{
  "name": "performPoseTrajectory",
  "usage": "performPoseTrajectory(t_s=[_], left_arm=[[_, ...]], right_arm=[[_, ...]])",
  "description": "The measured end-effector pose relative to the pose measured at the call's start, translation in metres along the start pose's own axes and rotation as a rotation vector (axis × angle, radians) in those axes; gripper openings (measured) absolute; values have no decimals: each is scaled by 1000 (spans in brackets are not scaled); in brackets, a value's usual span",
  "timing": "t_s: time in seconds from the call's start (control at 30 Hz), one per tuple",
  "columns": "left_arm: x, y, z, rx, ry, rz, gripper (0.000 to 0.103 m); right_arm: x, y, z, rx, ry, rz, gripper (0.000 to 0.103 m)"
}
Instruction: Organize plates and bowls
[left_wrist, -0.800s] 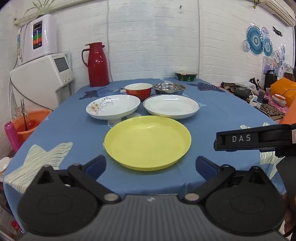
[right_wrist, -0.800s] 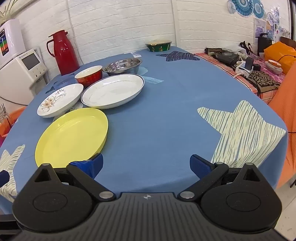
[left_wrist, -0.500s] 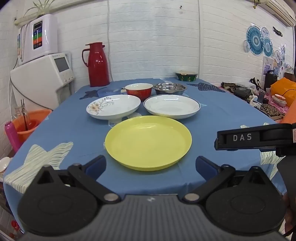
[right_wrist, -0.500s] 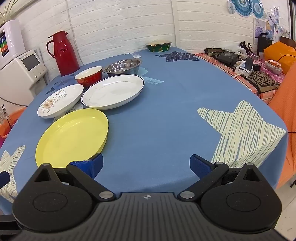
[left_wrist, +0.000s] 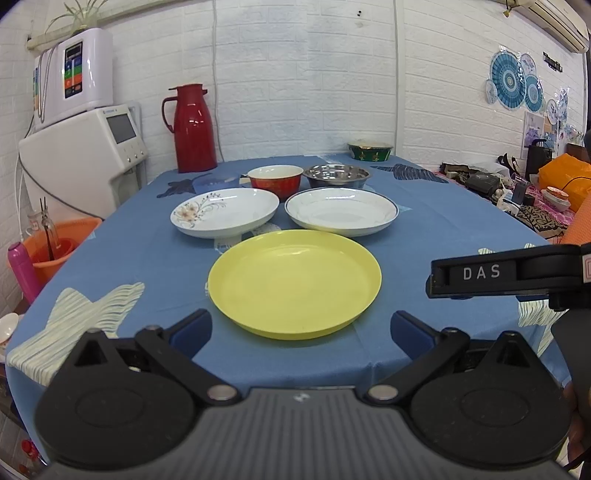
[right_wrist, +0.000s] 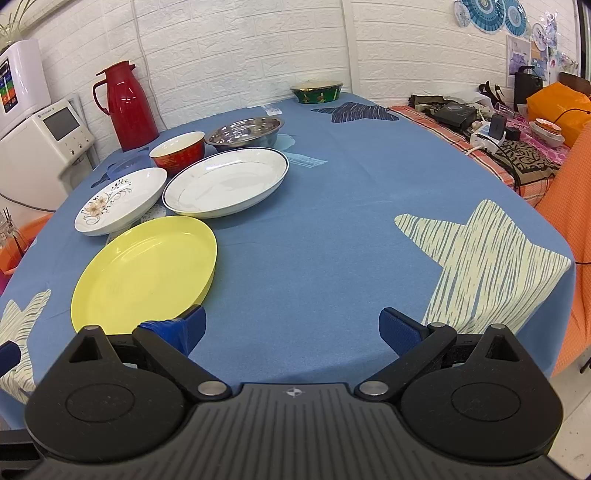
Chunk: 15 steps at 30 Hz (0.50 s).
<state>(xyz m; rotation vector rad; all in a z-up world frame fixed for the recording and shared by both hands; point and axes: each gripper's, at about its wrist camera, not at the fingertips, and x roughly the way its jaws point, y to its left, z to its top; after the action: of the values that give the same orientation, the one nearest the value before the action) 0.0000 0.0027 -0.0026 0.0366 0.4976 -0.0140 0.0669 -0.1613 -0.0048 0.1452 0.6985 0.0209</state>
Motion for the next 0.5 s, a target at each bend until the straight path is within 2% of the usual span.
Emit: performPoseTrajectory(t_s=[0.5], left_arm=[[1, 0, 1, 1, 3, 0, 103]], right_arm=[[0, 1, 0, -1, 2, 5, 88]])
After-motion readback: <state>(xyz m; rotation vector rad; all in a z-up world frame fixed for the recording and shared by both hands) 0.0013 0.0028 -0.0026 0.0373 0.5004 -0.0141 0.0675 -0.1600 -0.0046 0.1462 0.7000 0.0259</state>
